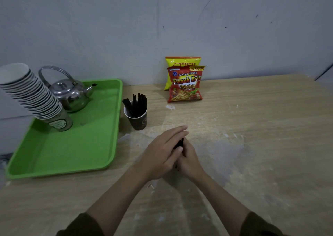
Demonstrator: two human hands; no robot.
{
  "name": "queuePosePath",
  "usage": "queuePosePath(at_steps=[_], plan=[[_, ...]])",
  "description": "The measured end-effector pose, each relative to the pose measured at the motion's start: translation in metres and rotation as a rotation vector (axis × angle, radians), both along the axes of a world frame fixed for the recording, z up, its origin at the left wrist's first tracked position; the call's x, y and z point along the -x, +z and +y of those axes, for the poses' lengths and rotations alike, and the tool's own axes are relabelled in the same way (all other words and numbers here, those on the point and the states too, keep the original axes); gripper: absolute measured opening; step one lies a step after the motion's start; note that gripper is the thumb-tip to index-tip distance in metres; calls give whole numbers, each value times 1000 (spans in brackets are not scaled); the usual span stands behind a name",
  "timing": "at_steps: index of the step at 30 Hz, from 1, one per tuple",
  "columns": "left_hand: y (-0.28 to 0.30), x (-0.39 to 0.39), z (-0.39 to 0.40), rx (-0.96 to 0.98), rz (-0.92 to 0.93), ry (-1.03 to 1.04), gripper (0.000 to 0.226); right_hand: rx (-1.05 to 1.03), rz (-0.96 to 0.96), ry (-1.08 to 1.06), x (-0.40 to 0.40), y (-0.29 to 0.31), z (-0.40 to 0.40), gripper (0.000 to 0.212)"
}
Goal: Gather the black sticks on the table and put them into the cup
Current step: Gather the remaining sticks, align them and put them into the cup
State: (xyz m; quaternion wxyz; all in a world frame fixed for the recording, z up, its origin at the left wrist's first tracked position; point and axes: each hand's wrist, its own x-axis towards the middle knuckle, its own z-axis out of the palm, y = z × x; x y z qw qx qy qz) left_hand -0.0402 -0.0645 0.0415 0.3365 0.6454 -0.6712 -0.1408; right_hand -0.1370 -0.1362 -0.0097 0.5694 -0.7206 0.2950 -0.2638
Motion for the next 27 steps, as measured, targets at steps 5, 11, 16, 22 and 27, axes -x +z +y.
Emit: queuePosePath(at_steps=[5,11,16,22,27], plan=[[0,-3,2,17,13,-12,42,15,35,36,7,-7,2,26],[-1,-1,5,26,113,34,55,206,136,55,12,-12,8,20],[-8,4,6,-18,459,227,96,441,209,69,10,-10,7,13],[-10,11,-1,-46,513,310,25,174,50,86,5,-5,17,37],[-17,13,1,-15,694,387,7,309,107,118,9,-5,19,30]])
